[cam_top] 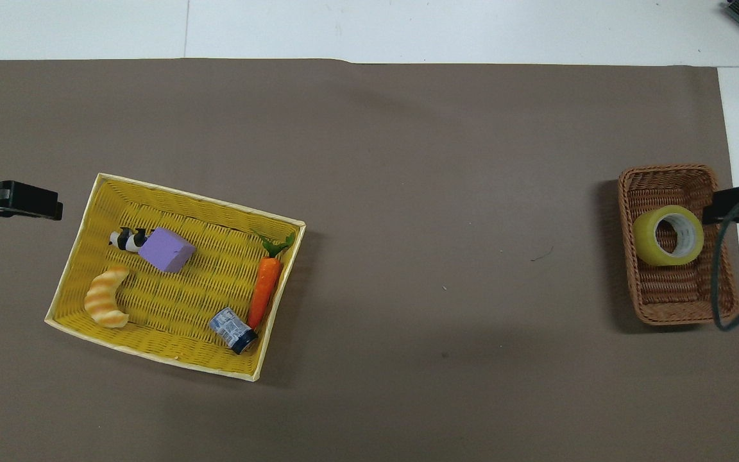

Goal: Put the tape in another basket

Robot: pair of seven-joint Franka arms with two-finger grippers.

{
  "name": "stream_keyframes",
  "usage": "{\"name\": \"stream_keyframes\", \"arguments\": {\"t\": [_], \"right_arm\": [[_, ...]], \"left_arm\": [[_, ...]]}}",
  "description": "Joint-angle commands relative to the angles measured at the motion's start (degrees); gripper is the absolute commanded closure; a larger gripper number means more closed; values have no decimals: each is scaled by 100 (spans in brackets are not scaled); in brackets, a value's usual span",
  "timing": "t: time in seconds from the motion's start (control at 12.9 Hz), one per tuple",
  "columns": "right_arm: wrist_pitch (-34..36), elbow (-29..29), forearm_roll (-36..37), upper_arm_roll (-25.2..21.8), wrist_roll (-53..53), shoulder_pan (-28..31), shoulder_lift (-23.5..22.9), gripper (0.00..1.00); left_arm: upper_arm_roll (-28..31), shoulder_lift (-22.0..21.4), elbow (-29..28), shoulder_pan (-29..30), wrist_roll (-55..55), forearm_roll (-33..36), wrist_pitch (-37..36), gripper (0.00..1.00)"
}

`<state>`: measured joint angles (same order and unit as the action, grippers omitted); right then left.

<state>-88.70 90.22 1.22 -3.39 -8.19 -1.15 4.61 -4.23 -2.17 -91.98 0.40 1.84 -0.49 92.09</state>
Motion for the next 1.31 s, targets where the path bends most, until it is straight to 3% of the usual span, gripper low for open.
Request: {"name": "stream_keyframes", "arguments": {"t": [0.0,1.24], "right_arm": [[176,-231,0,5,265,71,-73,0],[389,-198,-78,40,169,28,-4,0]], "left_arm": [[19,-38,49,12,-35,-74,-121,0],[19,-38,49,12,-35,-74,-121,0]]}}
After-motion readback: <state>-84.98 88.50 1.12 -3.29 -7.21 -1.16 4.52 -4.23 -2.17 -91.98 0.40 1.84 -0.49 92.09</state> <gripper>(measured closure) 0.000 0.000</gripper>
